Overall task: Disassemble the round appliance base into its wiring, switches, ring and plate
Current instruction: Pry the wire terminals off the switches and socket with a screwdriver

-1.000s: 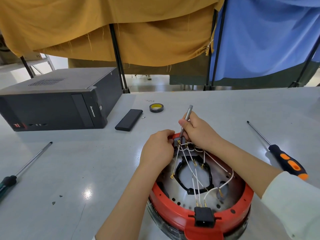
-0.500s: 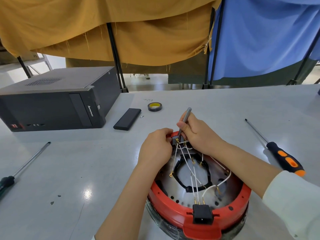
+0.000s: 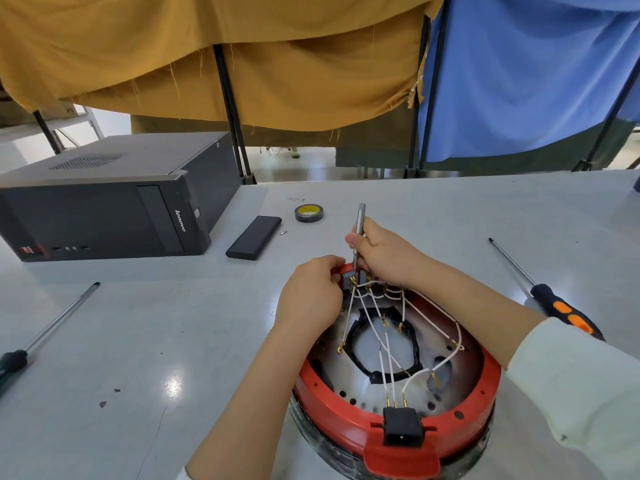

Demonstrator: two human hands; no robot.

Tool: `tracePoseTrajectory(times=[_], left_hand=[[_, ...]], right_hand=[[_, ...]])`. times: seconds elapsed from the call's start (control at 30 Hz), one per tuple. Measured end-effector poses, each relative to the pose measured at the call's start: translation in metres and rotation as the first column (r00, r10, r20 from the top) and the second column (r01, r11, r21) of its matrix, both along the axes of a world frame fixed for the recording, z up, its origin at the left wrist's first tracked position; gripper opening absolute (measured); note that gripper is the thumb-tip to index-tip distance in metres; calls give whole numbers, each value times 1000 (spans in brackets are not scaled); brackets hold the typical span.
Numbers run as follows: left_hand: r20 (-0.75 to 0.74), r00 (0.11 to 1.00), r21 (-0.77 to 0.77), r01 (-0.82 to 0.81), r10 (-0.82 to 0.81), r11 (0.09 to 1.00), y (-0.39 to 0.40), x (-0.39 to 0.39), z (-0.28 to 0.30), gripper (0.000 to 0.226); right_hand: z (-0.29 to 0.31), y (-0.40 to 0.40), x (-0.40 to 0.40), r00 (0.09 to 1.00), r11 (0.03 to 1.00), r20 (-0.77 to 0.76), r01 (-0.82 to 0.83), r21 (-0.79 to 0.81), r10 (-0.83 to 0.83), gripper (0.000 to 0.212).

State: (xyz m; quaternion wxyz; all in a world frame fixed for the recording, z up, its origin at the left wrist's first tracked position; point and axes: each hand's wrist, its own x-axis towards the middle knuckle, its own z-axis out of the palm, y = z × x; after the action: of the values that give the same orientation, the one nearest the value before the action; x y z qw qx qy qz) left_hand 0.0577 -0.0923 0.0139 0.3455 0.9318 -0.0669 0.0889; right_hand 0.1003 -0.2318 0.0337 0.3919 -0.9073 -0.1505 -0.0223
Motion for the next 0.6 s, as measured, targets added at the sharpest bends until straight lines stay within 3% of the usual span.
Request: tracePoseTrajectory(times=[0.17,0.43,0.6], left_hand=[[10,1000,-1,2,-2,1000,0,1,0,38],[12,1000,4,5,-5,1000,0,-2,1,39],[0,1000,2,0,0,1000,0,-3,2,38]], right_hand=[[-1,-2,-2,1000,999,-8,2,45,-2,15],[15,9,5,995,990,-102,-5,-139,-9,17],[10,-2,-4,998,997,-66,-10,82,16,14]])
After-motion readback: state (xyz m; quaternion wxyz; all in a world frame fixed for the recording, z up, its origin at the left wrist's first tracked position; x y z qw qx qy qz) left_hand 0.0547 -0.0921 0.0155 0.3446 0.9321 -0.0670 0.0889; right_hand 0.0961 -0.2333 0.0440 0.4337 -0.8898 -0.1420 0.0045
